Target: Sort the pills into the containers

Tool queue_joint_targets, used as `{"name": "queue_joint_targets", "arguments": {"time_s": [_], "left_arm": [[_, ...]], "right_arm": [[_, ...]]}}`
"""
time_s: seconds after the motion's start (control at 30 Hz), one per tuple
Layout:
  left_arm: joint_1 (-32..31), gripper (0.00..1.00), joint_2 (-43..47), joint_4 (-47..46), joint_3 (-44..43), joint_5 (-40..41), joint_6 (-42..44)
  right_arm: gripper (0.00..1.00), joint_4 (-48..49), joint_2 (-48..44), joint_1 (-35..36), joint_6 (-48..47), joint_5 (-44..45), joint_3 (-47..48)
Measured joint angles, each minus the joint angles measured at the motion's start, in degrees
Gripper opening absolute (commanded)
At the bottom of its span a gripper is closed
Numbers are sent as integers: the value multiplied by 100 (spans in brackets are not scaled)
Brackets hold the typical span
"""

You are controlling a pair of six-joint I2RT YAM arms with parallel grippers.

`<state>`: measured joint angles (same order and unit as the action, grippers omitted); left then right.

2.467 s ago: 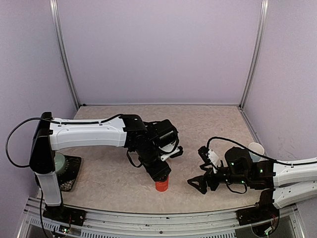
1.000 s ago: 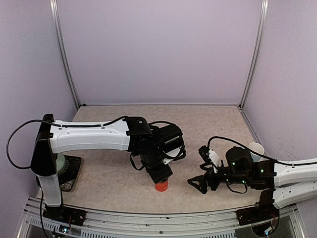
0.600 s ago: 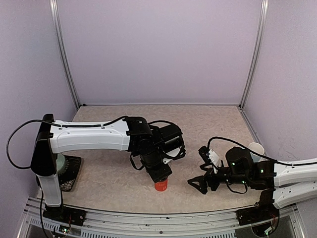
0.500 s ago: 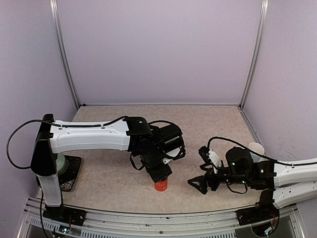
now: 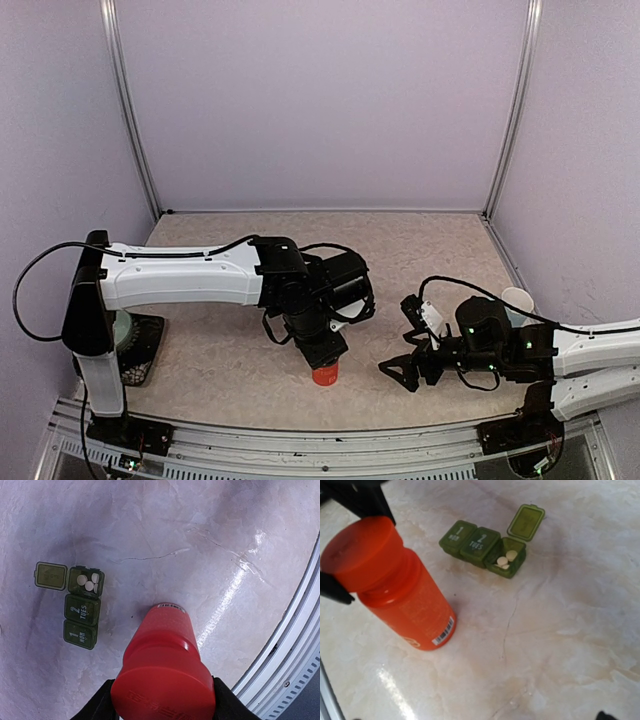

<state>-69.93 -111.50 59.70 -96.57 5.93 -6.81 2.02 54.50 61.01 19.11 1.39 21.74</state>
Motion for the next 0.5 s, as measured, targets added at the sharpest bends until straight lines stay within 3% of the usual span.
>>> {"name": "queue_joint_targets", "arguments": {"time_s": [0.5], "left_arm": [[-4, 56, 0, 7, 0, 98, -48]], "right_arm": [[100, 0, 2, 0, 0, -13, 0]]}}
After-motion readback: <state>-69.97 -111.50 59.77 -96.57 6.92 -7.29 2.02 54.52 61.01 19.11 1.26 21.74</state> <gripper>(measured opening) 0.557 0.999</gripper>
